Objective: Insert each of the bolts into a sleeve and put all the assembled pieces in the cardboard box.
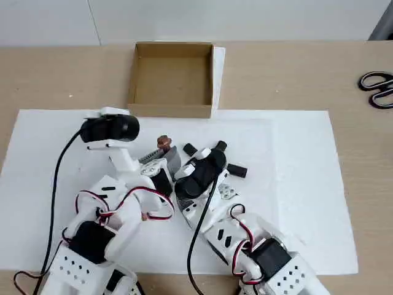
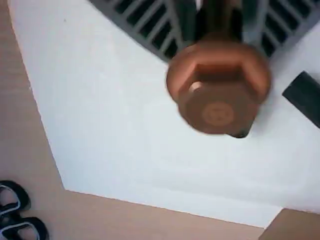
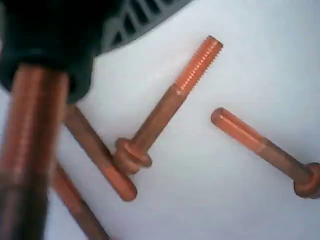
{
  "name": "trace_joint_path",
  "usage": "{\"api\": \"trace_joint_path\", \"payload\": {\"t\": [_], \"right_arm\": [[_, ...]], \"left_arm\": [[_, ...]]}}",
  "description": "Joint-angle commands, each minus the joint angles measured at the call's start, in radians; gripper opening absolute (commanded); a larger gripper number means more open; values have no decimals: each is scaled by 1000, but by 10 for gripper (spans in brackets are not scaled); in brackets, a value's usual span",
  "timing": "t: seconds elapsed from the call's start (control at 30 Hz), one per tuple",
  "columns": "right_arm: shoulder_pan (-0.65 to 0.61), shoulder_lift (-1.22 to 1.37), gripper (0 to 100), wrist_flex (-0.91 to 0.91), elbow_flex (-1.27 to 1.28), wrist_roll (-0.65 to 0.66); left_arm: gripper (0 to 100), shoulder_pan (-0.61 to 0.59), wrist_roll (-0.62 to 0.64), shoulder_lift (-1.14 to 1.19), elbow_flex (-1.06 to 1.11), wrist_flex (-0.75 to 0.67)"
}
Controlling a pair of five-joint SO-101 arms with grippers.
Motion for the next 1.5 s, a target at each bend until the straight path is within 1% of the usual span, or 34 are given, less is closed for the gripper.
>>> {"api": "trace_joint_path", "payload": {"t": [0.0,0.37,0.5,0.67,0.73,0.93,1.07,1.2,1.47], "right_arm": [[2,-16,3,-31,-3,-9],[2,-16,3,-54,-29,-5],[2,-16,3,-67,-40,-3],[4,-16,3,-67,-41,-3],[5,-16,3,-67,-52,-3],[45,-16,3,-67,-80,-2],[45,-16,3,-74,-81,-2],[47,-16,3,-114,-80,-2],[47,-15,3,-110,-75,-2]], "left_arm": [[6,9,6,-18,-8,-15],[6,14,0,-21,-10,112],[6,15,0,-21,-10,118],[6,77,-3,-21,-7,140],[6,86,-28,-21,-4,141],[6,91,-48,-21,-4,190],[6,123,-60,-21,-1,218],[6,126,-66,-21,15,215],[8,106,-101,-21,19,212]]}}
